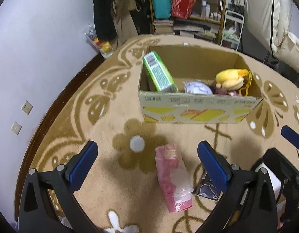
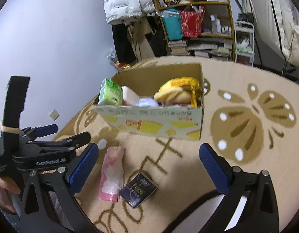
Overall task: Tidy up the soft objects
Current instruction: 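Move both tools back down toward the pink roll and black tissue pack, then grasp the black Face tissue pack with the right gripper while the left grasps the pink roll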
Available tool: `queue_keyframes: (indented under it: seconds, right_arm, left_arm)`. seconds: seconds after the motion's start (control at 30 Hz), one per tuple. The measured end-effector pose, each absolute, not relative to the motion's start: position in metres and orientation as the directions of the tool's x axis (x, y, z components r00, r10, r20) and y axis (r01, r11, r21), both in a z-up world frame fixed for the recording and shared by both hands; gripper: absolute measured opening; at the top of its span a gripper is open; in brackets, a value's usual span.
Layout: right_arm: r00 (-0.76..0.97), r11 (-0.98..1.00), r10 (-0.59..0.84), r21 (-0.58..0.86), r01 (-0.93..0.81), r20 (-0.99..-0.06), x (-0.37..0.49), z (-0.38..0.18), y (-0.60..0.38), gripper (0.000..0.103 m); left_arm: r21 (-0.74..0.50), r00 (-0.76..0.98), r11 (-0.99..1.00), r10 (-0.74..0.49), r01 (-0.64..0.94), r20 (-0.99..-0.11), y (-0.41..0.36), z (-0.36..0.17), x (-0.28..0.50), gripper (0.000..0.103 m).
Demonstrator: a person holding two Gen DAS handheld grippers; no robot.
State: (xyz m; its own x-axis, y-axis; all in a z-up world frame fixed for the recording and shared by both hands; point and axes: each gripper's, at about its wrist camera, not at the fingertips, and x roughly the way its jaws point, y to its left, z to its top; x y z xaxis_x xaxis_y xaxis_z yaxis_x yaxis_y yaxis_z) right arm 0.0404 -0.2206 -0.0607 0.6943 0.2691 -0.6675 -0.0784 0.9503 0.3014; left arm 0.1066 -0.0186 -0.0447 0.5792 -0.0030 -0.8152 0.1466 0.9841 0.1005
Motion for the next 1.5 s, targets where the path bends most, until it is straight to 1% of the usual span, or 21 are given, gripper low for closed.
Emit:
queue_keyframes:
  seconds: [0.23, 0.37, 0.6, 0.9, 1.5]
  right_arm:
    - [0.650, 0.949, 0.277, 0.307, -0.071, -0.707, 0.041, -0.081, -0.217, 0.103]
    - [0.630, 0.951, 0.275, 0.302, -0.068, -0.726, 0.044, -0.090, -0.215, 0.103]
    - [0.574, 0.957, 0.268, 0.284, -0.064, -0.773, 0.055, -0.110, -0.209, 0.103]
    - [0.501, 0.959, 0.269, 0.277, -0.061, -0.822, 0.064, -0.136, -0.200, 0.103]
    - [0.416, 0.968, 0.250, 0.235, -0.088, -0.874, 0.079, -0.166, -0.177, 0.103]
  left_arm:
    - [0.094, 0.512, 0.986, 0.008, 0.141, -0.859, -0.017, -0.066, 0.113, 0.102]
    - [0.113, 0.474, 0.986, 0.042, 0.121, -0.879, -0.013, -0.079, 0.120, 0.102]
    - [0.092, 0.401, 0.990, 0.043, 0.103, -0.915, -0.009, -0.099, 0.133, 0.102]
    - [0.083, 0.342, 0.992, 0.045, 0.100, -0.939, -0.011, -0.120, 0.144, 0.102]
    - [0.045, 0.263, 0.992, 0.013, 0.117, -0.965, -0.015, -0.146, 0.157, 0.102]
